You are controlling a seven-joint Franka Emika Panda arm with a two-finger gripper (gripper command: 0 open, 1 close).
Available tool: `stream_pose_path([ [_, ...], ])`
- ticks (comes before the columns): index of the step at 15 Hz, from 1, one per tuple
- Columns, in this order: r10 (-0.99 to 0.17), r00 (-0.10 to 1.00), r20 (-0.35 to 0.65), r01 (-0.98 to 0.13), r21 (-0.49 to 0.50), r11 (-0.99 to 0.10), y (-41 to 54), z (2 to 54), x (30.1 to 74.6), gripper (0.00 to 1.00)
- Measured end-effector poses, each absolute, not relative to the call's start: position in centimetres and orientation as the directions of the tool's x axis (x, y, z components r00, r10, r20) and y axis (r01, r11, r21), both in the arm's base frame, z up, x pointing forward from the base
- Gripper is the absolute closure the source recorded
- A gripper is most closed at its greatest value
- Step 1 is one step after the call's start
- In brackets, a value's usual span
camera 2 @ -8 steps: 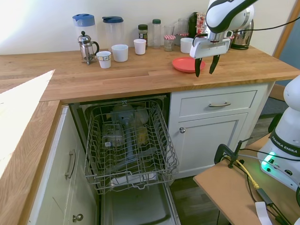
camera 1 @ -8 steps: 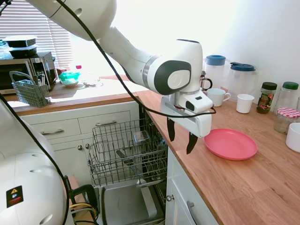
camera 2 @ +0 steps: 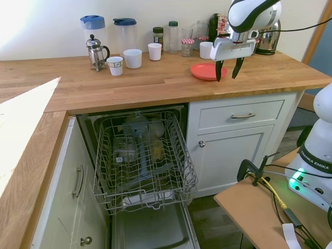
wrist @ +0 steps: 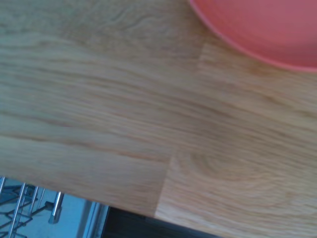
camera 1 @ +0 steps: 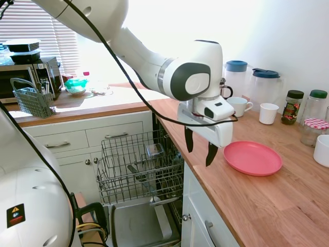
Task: Put the plate in the dishwasher
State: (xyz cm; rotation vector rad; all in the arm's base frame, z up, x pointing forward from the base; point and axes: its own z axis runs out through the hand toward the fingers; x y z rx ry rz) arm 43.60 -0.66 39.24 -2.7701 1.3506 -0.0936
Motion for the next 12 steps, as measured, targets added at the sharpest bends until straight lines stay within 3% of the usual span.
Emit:
stream_pose_path([
  [5, -0.852, 0.523, -0.019, -0.838, -0.192, -0.51, -9.7, 39.7, 46.2, 0.0],
  [12, -0.884, 0.455, -0.105, -0.862, -0.301, -0.408, -13.4, 36.8, 52.0, 0.0],
])
